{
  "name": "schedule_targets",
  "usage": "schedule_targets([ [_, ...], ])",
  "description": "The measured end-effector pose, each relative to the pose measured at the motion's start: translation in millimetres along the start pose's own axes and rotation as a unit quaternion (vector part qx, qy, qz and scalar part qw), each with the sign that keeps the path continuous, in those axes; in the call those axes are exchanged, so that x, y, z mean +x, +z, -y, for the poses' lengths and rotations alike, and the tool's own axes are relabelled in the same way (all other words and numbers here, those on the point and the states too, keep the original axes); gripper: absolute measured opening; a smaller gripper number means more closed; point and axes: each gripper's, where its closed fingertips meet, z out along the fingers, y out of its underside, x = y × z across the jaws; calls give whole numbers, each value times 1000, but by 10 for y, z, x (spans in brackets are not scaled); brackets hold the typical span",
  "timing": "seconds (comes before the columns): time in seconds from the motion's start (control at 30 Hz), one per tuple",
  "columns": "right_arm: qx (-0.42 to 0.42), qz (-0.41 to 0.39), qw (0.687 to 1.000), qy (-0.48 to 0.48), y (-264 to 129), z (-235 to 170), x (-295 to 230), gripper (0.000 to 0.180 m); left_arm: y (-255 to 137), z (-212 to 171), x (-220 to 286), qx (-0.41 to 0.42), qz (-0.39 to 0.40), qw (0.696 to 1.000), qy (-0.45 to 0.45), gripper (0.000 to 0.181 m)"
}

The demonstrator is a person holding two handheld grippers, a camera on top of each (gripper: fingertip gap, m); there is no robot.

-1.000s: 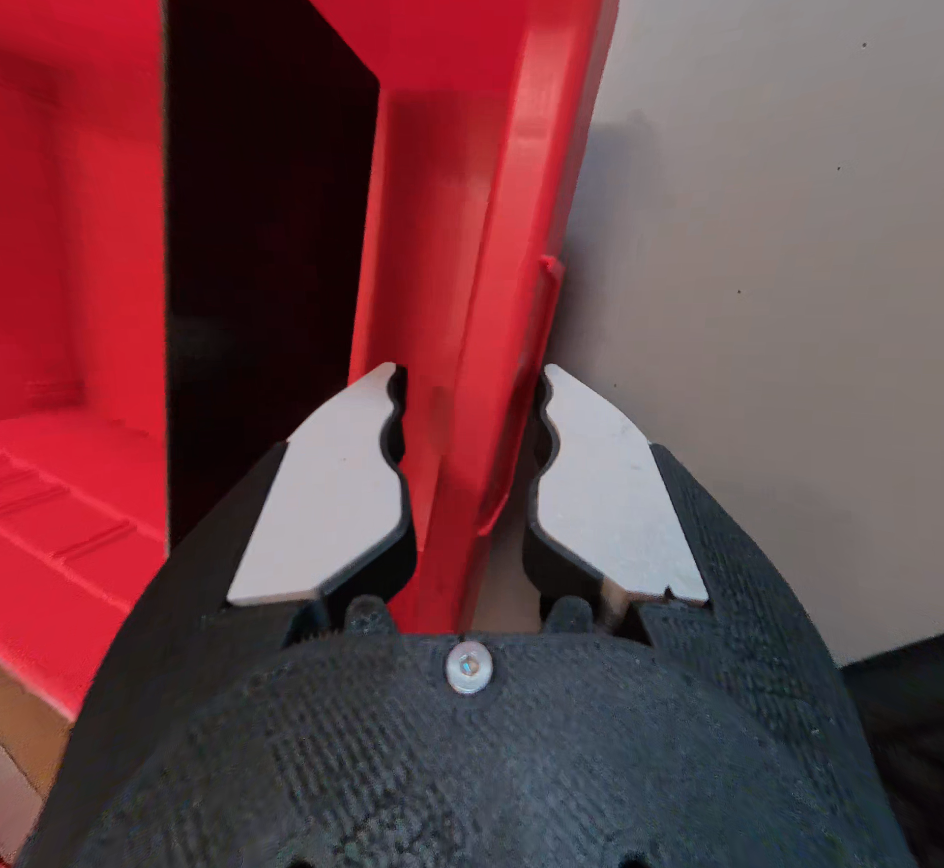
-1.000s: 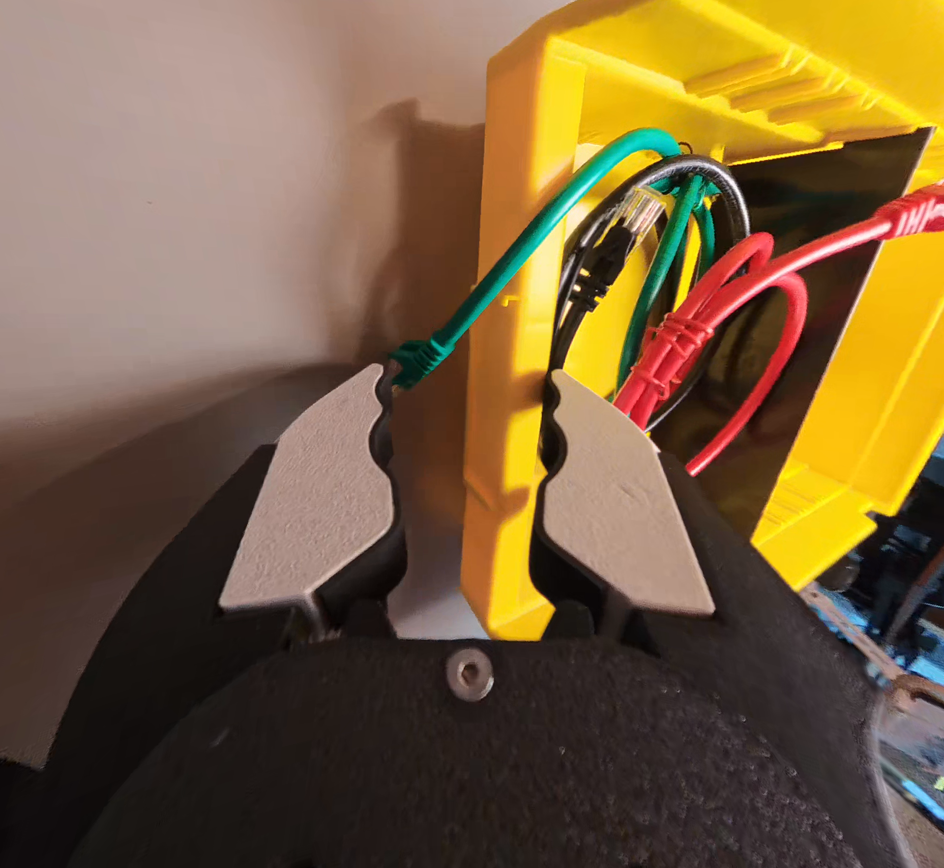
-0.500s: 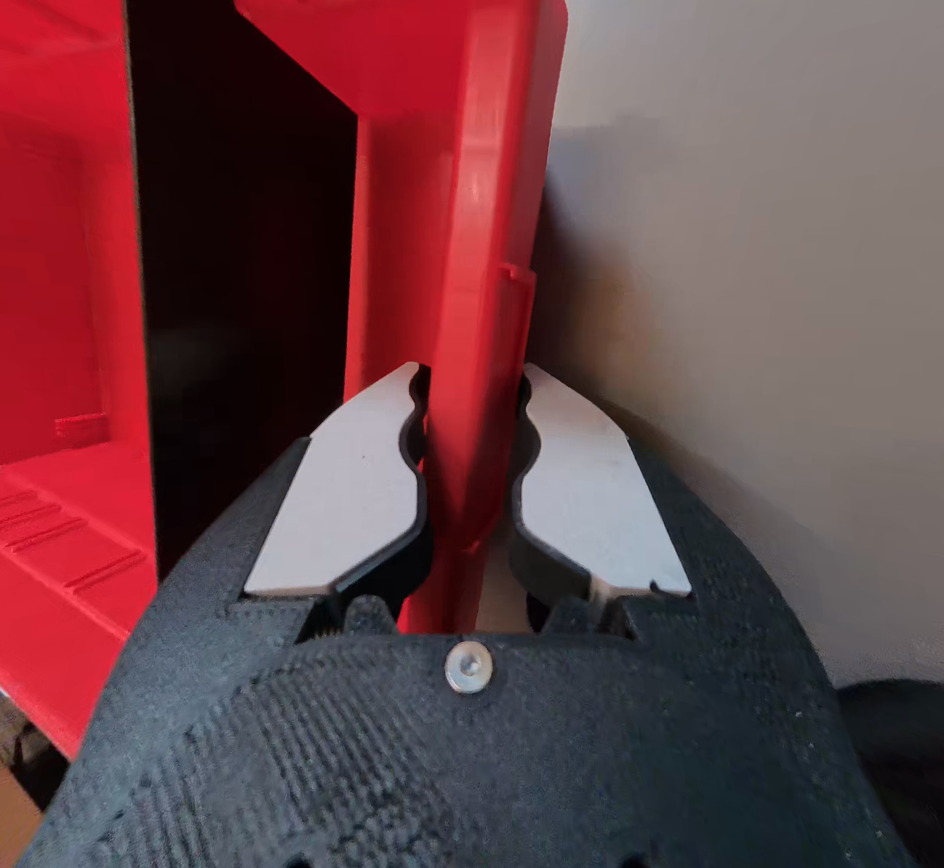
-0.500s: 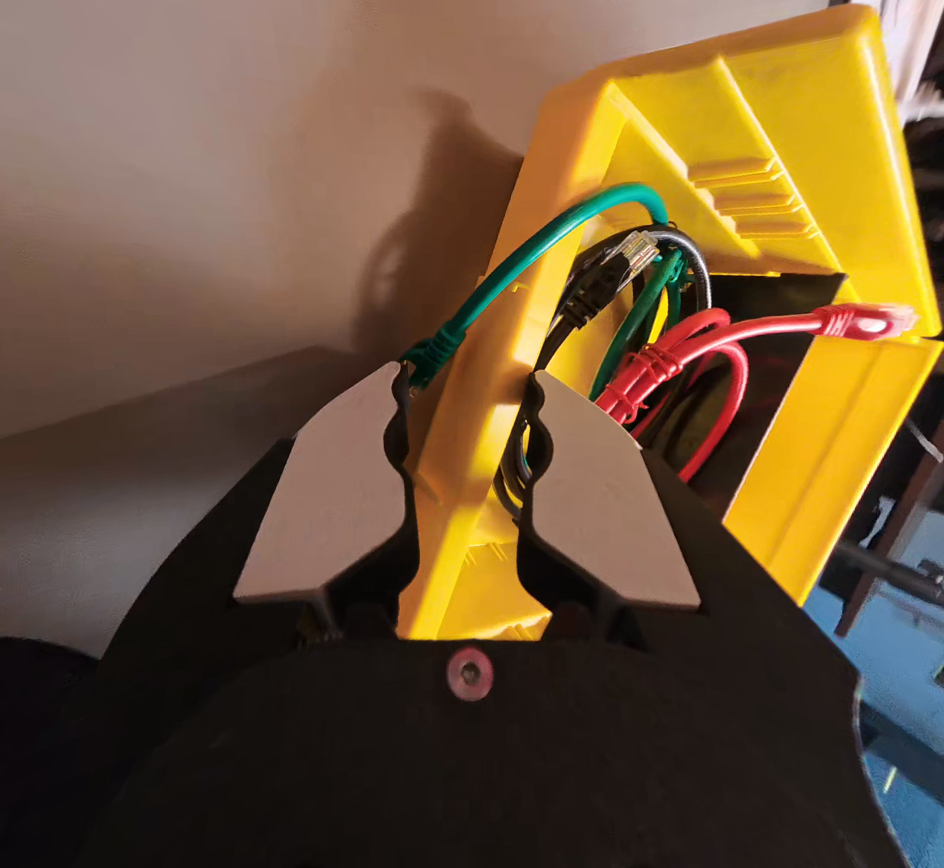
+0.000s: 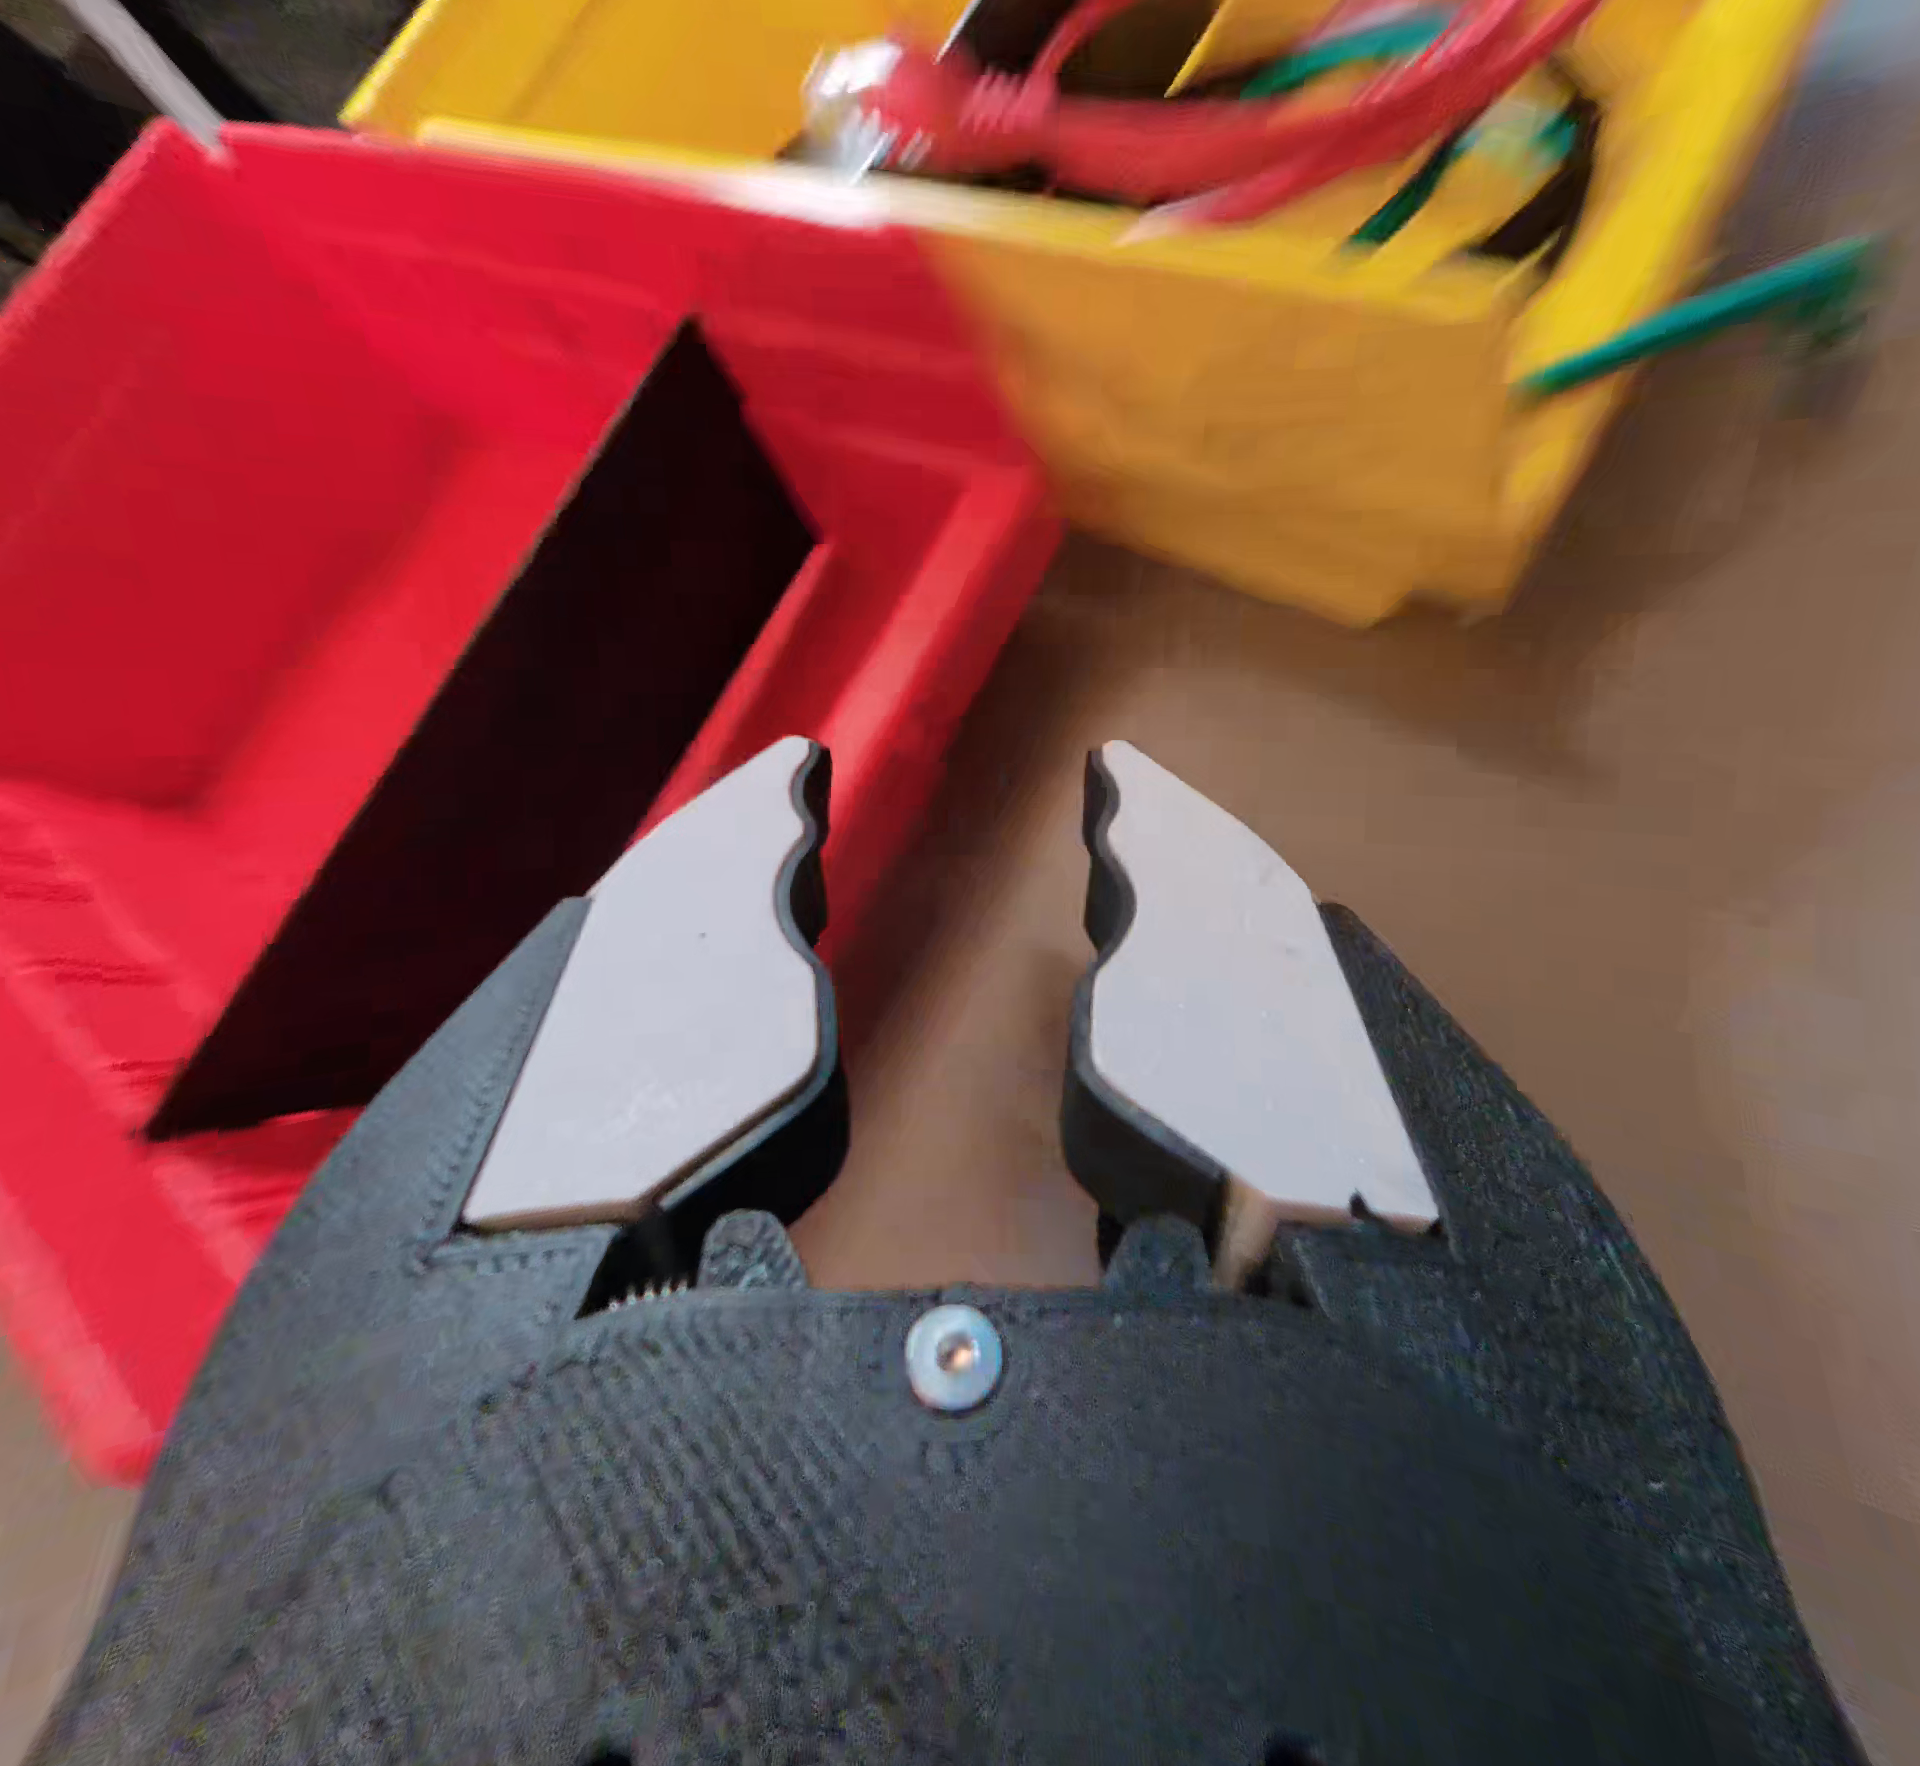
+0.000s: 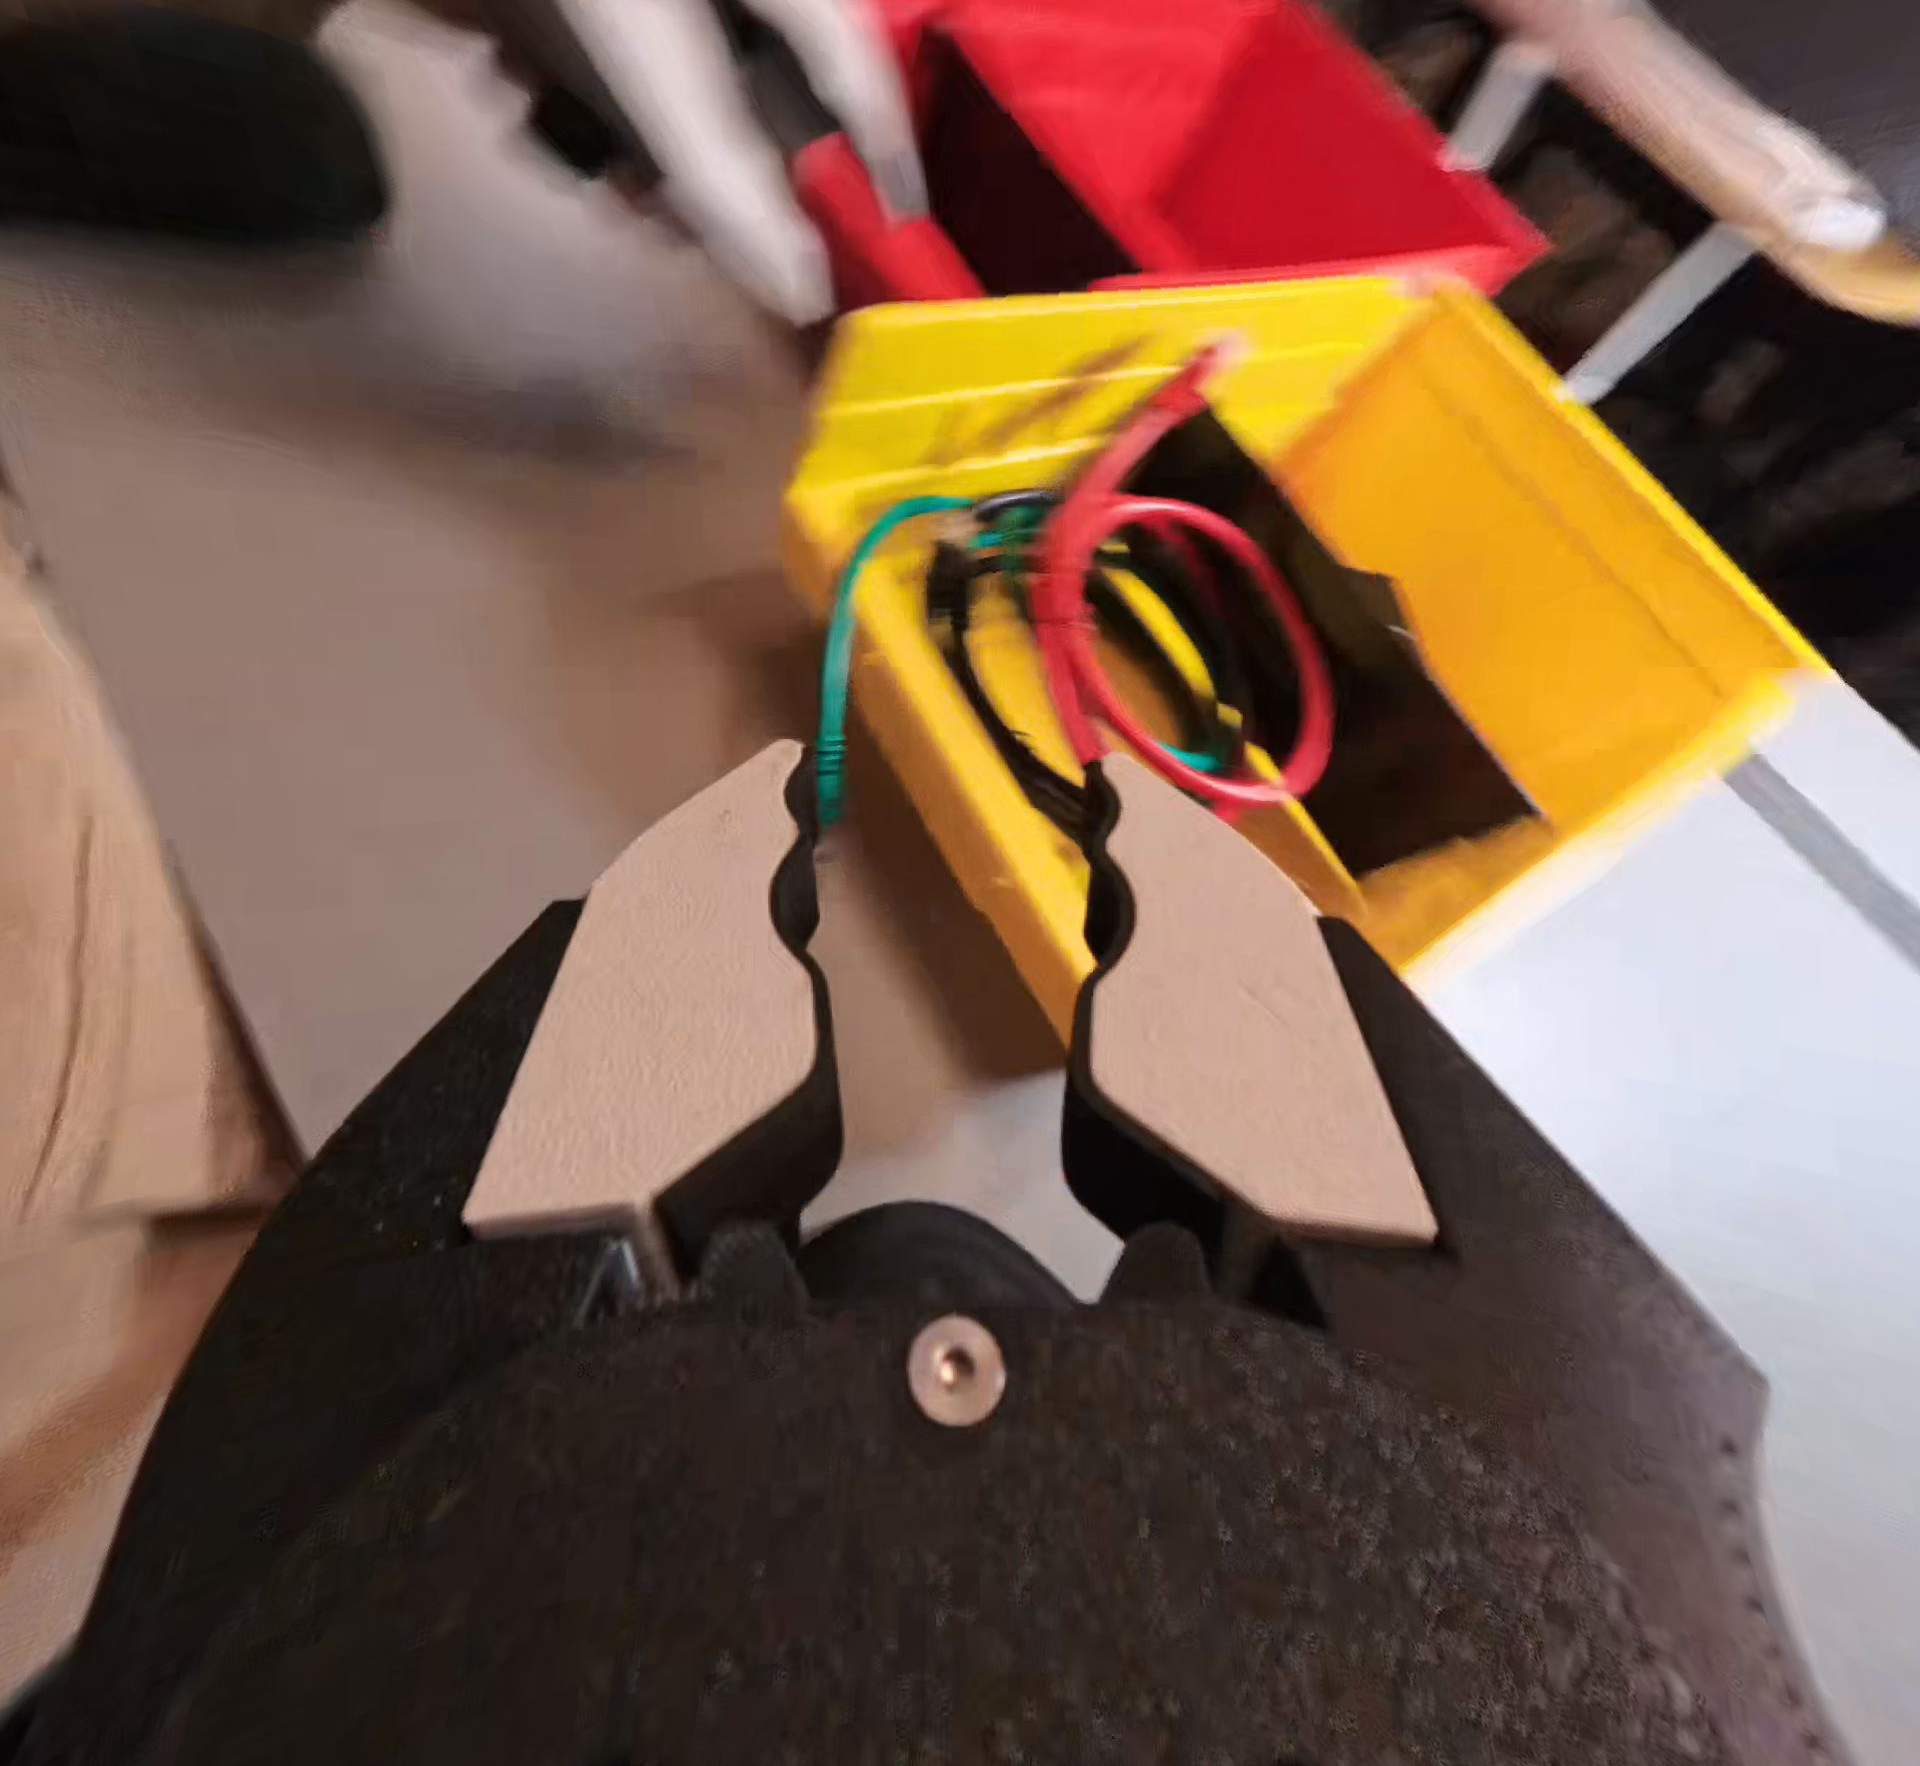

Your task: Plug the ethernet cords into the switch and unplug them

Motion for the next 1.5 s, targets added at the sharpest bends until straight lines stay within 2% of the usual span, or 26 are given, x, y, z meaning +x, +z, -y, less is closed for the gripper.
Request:
schedule_targets([
  [0.07, 41, -95, 992, 78, -188, -88, 424, 49, -75, 197, 335, 43, -55, 994, -82, 47],
  [0.13, 40, -172, 977, 121, -209, -275, 797, 55, -40, 360, 560, 76, -76, 984, -144, 49],
  [0.2, 4, -179, 970, 164, -18, -460, 956, 62, 112, 488, 655, 103, -62, 972, -203, 52],
  [0.23, -6, -163, 969, 186, 116, -505, 975, 60, 213, 531, 658, 113, -46, 966, -229, 56],
  [0.33, -35, -157, 964, 210, 399, -616, 1055, 55, 438, 607, 503, 141, 27, 952, -269, 48],
  [0.4, -29, -170, 959, 226, 481, -656, 1080, 44, 486, 636, 423, 159, 50, 940, -297, 43],
  [0.6, -36, -242, 946, 213, 384, -705, 1138, 28, 497, 684, 368, 162, 89, 941, -283, 32],
  [0.8, -7, -291, 936, 198, 102, -578, 1131, 26, 401, 872, 416, 178, 105, 945, -253, 27],
  [0.9, 15, -296, 938, 179, -44, -297, 1135, 27, 177, 1051, 375, 198, 120, 944, -236, 26],
  [1.0, 45, -297, 943, 145, -104, 174, 1131, 28, -192, 1199, 227, 222, 148, 937, -225, 25],
  [1.17, 107, -258, 954, 106, 188, 1091, 963, 28, -1062, 1175, -184, 248, 232, 917, -210, 23],
  [1.27, 132, -205, 966, 90, 575, 1608, 716, 28, -1627, 931, -418, 244, 282, 902, -217, 24],
  [1.37, 146, -146, 976, 74, 1048, 2037, 338, 29, -2160, 532, -618, 222, 334, 886, -231, 24],
  [1.5, 142, -66, 985, 76, 1756, 2350, -236, 30, -2715, -123, -786, 173, 388, 868, -259, 24],
])
